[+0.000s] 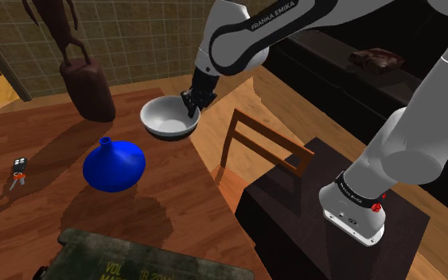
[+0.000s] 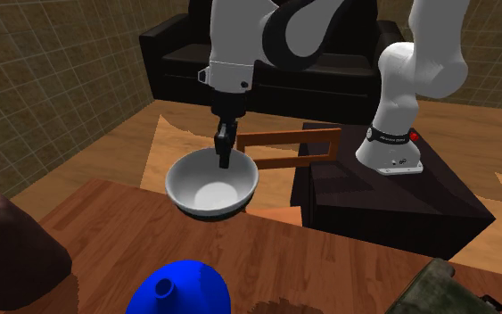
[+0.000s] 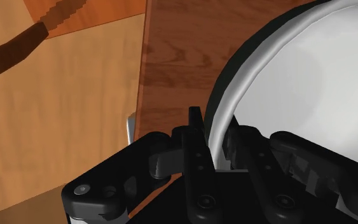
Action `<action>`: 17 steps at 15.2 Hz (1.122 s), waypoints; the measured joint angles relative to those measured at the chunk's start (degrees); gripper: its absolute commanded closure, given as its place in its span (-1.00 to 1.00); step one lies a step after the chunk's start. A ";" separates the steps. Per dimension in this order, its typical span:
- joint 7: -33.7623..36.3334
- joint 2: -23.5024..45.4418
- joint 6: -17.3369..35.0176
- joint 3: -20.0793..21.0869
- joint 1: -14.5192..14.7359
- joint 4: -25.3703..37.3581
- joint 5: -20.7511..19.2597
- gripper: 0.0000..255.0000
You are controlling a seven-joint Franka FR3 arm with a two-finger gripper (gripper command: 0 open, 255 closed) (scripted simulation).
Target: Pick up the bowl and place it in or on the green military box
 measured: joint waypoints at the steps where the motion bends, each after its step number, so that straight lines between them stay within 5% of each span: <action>1: 0.18 -0.47 -0.55 0.01 0.01 0.11 -0.03 1.00; 17: 19.07 -9.11 2.48 8.81 8.93 -8.23 -1.74 1.00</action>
